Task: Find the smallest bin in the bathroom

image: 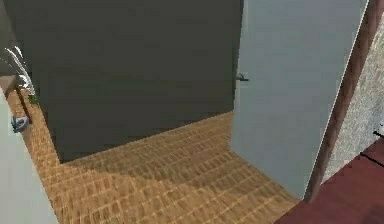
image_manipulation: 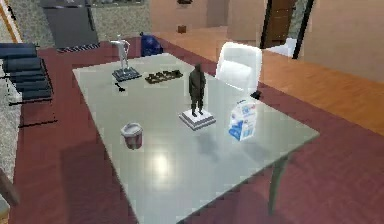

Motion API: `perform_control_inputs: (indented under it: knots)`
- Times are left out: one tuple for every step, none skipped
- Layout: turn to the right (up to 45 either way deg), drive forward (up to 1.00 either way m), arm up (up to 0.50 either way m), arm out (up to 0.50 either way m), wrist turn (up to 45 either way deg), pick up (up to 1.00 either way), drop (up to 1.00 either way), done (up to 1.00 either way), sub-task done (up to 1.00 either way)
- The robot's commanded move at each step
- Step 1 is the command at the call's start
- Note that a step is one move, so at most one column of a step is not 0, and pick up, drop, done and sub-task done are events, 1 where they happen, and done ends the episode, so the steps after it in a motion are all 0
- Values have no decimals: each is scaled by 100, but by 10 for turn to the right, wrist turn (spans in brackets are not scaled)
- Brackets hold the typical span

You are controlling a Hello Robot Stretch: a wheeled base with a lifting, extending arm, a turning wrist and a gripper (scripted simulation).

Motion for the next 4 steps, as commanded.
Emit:
perform_control_inputs:
  knots:
    - [0, 100, 0, 0, 0, 0, 0, 0, 0]
    - [30, 0, 0, 0, 0, 0, 0, 0, 0]
    - [0, 95, 0, 0, 0, 0, 0, 0, 0]
    - [30, 0, 0, 0, 0, 0, 0, 0, 0]
